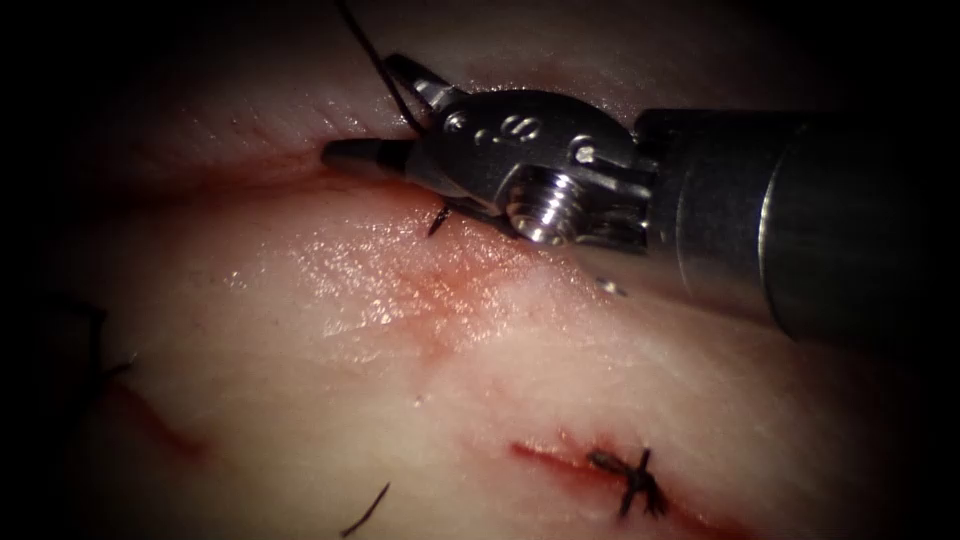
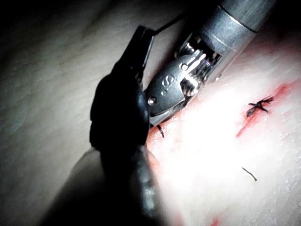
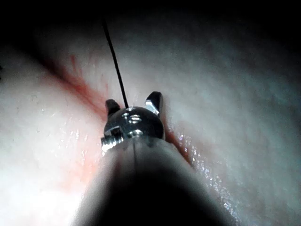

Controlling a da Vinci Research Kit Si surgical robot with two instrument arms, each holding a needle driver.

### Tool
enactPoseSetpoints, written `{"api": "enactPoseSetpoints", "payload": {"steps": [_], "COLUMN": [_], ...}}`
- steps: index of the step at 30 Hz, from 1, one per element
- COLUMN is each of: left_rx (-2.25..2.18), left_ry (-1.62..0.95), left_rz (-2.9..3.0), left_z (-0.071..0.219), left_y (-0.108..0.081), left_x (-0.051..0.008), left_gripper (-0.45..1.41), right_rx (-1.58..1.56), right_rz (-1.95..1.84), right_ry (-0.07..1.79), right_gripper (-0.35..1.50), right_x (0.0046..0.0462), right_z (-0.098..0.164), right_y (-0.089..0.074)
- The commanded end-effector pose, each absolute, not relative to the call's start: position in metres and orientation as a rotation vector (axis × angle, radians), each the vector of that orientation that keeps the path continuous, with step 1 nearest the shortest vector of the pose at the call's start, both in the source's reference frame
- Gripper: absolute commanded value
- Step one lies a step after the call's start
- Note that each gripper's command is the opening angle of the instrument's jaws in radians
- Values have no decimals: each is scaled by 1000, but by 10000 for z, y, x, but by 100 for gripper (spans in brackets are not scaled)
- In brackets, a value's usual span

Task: Wound Closure

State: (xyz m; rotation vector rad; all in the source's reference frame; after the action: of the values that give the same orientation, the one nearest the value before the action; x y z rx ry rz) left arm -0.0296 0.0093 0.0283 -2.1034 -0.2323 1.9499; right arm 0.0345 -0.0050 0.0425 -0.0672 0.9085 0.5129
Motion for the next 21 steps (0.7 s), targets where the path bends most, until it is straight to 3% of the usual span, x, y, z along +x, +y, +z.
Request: {"api": "enactPoseSetpoints", "payload": {"steps": [1,11,12,13,14,15,17,21], "left_rx": [-2107,-2126,-2127,-2129,-2132,-2127,-2109,-2107], "left_ry": [-232,-228,-229,-231,-224,-213,-201,-190], "left_rz": [1948,1950,1950,1950,1956,1965,1978,1985], "left_z": [285,279,280,280,282,283,287,292], "left_y": [95,90,90,89,89,88,86,83], "left_x": [-302,-300,-299,-298,-296,-295,-294,-297], "left_gripper": [-45,-45,-45,-45,-45,-45,-45,-45], "right_rx": [-68,-76,-73,-51,-34,-26,-15,-20], "right_rz": [504,510,507,536,561,577,597,601], "right_ry": [902,871,874,881,889,902,933,992], "right_gripper": [-35,-35,-3,64,116,135,148,148], "right_x": [351,337,332,325,318,310,291,247], "right_z": [428,421,419,416,413,410,401,384], "right_y": [-47,-49,-50,-51,-52,-54,-56,-59]}}
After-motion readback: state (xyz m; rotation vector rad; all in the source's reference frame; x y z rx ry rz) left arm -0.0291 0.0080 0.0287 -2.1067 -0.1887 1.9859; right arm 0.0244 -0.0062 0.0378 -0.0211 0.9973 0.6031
